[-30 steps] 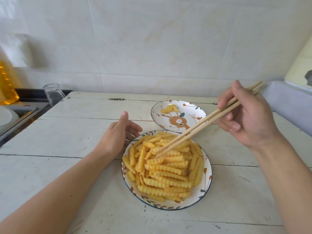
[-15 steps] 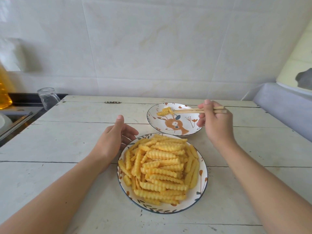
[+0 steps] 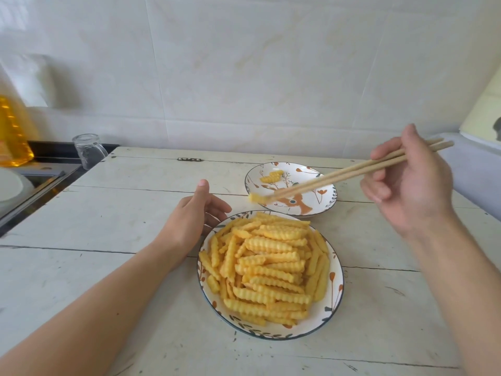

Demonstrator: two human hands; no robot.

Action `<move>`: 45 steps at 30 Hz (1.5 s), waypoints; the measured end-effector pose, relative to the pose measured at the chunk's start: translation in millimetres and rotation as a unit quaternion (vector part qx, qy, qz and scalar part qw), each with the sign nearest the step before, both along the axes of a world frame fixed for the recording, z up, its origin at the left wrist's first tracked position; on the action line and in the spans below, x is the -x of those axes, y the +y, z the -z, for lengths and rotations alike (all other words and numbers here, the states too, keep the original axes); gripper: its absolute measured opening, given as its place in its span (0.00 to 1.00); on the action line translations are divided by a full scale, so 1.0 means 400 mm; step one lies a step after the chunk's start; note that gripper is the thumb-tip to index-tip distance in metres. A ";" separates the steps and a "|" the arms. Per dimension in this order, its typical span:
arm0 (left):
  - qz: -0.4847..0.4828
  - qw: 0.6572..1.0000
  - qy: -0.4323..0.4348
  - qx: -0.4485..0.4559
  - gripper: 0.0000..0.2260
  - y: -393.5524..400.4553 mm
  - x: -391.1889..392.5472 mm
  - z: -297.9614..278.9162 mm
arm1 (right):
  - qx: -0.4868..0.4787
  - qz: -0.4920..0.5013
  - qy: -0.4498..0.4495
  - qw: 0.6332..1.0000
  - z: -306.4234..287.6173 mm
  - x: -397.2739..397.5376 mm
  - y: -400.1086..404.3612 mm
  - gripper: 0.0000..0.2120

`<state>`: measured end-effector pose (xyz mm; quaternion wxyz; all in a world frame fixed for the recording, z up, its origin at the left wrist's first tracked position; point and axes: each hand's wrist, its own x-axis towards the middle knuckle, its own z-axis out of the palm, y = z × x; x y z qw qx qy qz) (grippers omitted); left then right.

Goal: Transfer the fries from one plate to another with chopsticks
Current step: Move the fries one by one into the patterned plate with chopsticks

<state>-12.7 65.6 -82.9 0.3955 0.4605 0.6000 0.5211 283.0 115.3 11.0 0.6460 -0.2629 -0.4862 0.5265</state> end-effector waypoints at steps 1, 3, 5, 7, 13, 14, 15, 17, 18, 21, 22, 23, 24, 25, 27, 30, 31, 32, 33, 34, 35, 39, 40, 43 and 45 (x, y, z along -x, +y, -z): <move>0.000 1.000 -0.002 0.001 0.34 -0.001 0.000 0.000 | -0.009 -0.054 -0.017 0.998 -0.007 0.009 -0.019 0.27; -0.005 1.000 0.003 0.001 0.34 -0.002 0.000 -0.003 | -0.030 -0.123 -0.057 0.990 -0.007 0.031 -0.046 0.27; -0.006 1.000 0.009 0.001 0.34 -0.003 0.000 -0.004 | -0.046 -0.153 -0.083 0.984 -0.001 0.056 -0.069 0.27; -0.005 1.000 0.008 0.003 0.34 -0.003 -0.001 -0.005 | -0.064 -0.166 -0.095 0.979 0.006 0.075 -0.087 0.28; -0.006 1.000 0.007 0.003 0.34 -0.004 -0.002 -0.005 | -0.105 -0.183 -0.142 0.967 0.018 0.107 -0.120 0.25; -0.005 1.000 0.006 0.002 0.34 -0.004 -0.002 -0.005 | -0.111 -0.182 -0.144 0.966 0.018 0.107 -0.123 0.25; -0.004 1.000 0.004 0.003 0.34 -0.004 -0.002 -0.005 | -0.116 -0.178 -0.141 0.967 0.014 0.106 -0.127 0.24; -0.005 1.000 0.003 0.003 0.34 -0.004 -0.001 -0.005 | -0.115 -0.157 -0.116 0.974 0.003 0.098 -0.126 0.25; -0.005 1.000 0.002 0.002 0.34 -0.004 -0.001 -0.005 | -0.107 -0.138 -0.094 0.980 -0.004 0.092 -0.120 0.25; -0.005 1.000 0.001 0.001 0.33 -0.004 0.000 -0.003 | -0.053 -0.023 -0.019 0.998 -0.008 0.065 -0.067 0.25; -0.004 1.000 0.000 0.002 0.33 -0.004 -0.001 -0.002 | -0.046 0.036 -0.017 0.998 0.000 0.053 -0.040 0.24; -0.004 1.000 -0.001 0.002 0.34 -0.004 -0.001 -0.003 | -0.051 0.099 -0.043 0.993 0.014 0.042 -0.014 0.22; -0.003 1.000 -0.002 0.002 0.34 -0.004 -0.001 -0.003 | -0.063 0.153 -0.090 0.982 0.033 0.032 0.010 0.21; -0.004 1.000 -0.003 0.002 0.34 -0.005 -0.001 -0.003 | -0.073 0.188 -0.140 0.969 0.057 0.026 0.029 0.19; -0.002 1.000 -0.002 0.000 0.34 -0.005 -0.001 -0.002 | -0.072 0.209 -0.212 0.952 0.104 0.024 0.056 0.17; -0.004 1.000 -0.003 -0.001 0.33 -0.004 0.001 -0.001 | -0.071 0.185 -0.254 0.947 0.143 0.047 0.075 0.16; -0.003 1.000 -0.003 -0.001 0.33 -0.004 0.001 -0.001 | -0.076 0.175 -0.260 0.947 0.147 0.056 0.080 0.16; -0.003 1.000 -0.002 -0.002 0.33 -0.004 0.001 -0.001 | -0.082 0.167 -0.268 0.945 0.151 0.065 0.086 0.16; -0.003 1.000 -0.001 -0.003 0.33 -0.004 0.000 -0.002 | -0.086 0.161 -0.279 0.943 0.155 0.072 0.092 0.16; -0.003 1.000 -0.001 -0.003 0.33 -0.004 0.000 -0.002 | -0.089 0.157 -0.291 0.940 0.160 0.078 0.096 0.16; -0.004 1.000 -0.001 -0.003 0.33 -0.004 0.000 -0.002 | -0.090 0.153 -0.299 0.937 0.163 0.081 0.098 0.16; -0.002 1.000 -0.002 -0.002 0.33 -0.001 0.001 0.000 | -0.078 0.172 -0.266 0.945 0.154 0.076 0.094 0.18; -0.002 1.000 -0.001 -0.001 0.33 0.000 0.002 0.000 | -0.076 0.177 -0.251 0.949 0.146 0.073 0.090 0.18; -0.001 1.000 0.000 0.000 0.34 0.001 0.003 0.002 | -0.085 0.190 -0.243 0.947 0.135 0.061 0.083 0.18; -0.002 1.000 0.000 0.000 0.33 0.000 0.003 0.002 | -0.092 0.194 -0.246 0.945 0.132 0.053 0.085 0.17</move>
